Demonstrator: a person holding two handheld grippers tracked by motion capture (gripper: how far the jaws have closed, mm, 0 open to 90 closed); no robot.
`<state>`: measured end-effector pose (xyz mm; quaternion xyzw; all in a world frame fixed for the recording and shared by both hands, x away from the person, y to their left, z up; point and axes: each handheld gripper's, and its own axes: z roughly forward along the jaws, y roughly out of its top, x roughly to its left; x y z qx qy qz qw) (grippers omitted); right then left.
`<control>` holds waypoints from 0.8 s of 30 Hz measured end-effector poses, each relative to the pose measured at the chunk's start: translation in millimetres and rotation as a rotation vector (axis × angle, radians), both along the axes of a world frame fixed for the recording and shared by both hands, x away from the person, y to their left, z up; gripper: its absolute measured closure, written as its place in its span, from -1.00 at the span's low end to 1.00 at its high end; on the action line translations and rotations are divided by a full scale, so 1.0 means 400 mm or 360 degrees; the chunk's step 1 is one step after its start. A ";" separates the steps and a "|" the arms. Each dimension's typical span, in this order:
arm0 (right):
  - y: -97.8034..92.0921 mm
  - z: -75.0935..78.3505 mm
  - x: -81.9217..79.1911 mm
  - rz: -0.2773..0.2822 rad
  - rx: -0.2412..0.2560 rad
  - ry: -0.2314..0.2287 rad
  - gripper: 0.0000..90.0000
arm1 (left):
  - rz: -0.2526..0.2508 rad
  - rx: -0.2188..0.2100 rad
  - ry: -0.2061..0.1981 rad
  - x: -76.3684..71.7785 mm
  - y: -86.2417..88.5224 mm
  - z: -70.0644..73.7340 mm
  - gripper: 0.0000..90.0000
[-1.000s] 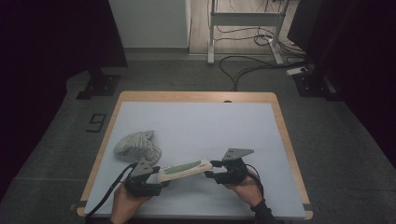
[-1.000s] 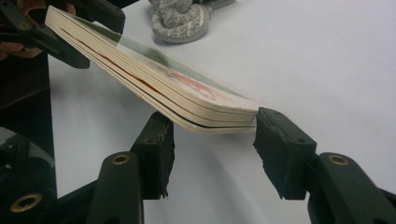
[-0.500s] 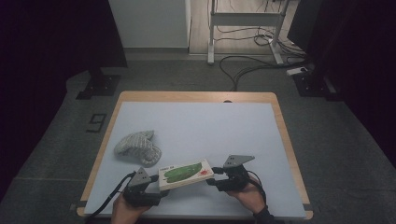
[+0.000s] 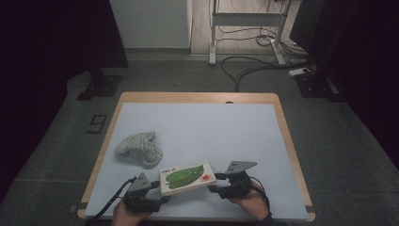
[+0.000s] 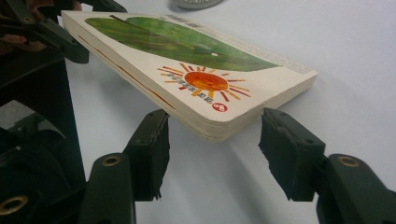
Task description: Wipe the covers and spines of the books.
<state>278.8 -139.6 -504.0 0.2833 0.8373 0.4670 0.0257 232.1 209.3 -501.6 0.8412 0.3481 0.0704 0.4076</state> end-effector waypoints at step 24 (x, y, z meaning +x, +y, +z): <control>0.014 -0.043 0.011 -0.0016 -0.0087 0.0010 -0.10 | -0.0013 0.0110 0.0043 0.043 -0.011 -0.039 -0.38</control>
